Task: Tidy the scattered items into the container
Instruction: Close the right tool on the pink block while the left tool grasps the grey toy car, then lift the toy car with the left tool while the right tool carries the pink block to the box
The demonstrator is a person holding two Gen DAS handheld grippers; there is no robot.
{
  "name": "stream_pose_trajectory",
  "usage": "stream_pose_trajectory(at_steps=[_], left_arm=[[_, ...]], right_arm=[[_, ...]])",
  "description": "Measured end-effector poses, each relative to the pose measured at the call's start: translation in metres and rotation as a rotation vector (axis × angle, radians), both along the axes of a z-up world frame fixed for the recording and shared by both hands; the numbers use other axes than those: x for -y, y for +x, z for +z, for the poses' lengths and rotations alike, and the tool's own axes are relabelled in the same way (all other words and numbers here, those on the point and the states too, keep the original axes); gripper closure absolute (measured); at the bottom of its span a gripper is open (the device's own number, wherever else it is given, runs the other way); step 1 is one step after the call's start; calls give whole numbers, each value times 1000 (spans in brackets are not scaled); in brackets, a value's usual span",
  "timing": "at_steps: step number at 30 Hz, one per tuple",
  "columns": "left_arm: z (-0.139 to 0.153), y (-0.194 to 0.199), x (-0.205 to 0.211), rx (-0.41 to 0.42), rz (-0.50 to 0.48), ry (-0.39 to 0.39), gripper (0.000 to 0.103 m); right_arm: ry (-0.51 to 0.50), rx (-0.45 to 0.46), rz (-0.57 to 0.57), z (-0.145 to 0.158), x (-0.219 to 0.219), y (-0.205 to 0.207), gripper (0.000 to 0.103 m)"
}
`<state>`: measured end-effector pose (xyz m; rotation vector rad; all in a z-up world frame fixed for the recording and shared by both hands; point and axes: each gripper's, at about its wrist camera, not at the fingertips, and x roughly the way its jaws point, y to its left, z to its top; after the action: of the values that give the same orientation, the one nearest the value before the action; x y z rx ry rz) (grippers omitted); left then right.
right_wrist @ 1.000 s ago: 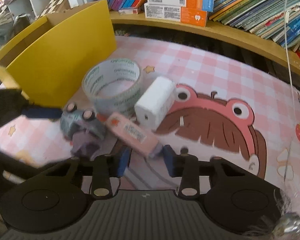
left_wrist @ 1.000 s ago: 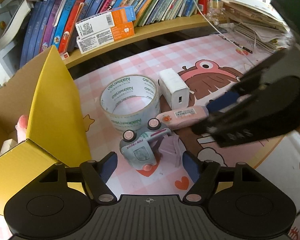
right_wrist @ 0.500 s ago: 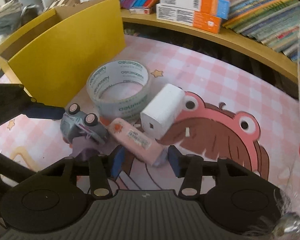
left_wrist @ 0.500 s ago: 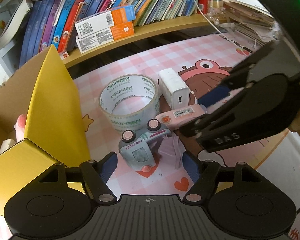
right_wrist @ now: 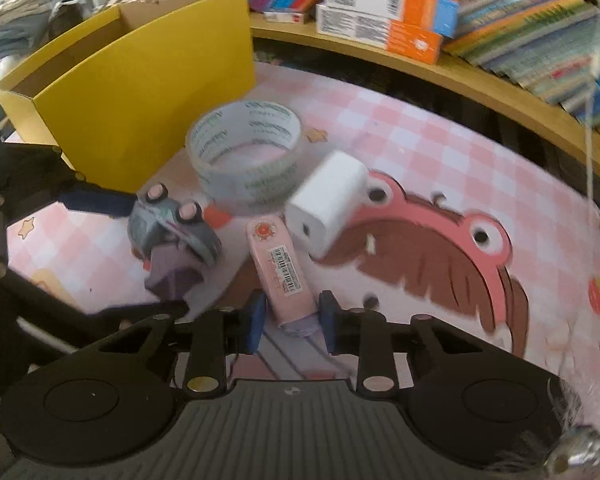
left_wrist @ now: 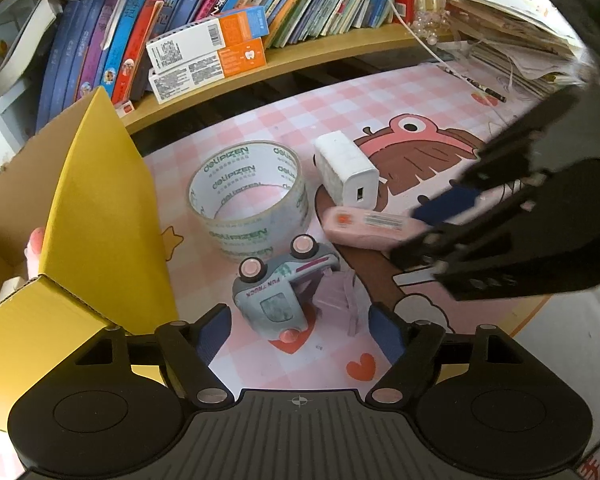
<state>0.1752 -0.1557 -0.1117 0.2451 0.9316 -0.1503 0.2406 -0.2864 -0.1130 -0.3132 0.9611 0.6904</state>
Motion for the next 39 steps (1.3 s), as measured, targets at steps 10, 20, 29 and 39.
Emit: stream_pose_trajectory(at_steps=[10,20,29,39], left_arm=[[1,-2,0,20,-24,-18,61],[-2,0,1,8,-32,-23,61],[0,-4,-1,8,-72,-55,67],[13,-17,0,25,-106,-84,77]], right_arm=[[-23,-23,-85,2,18,-25,75],[-39,16,-57,3,3,-18,69],[-33,3,-74,3,2,-24,77],[-16,23,-96,18,4,-41,77]])
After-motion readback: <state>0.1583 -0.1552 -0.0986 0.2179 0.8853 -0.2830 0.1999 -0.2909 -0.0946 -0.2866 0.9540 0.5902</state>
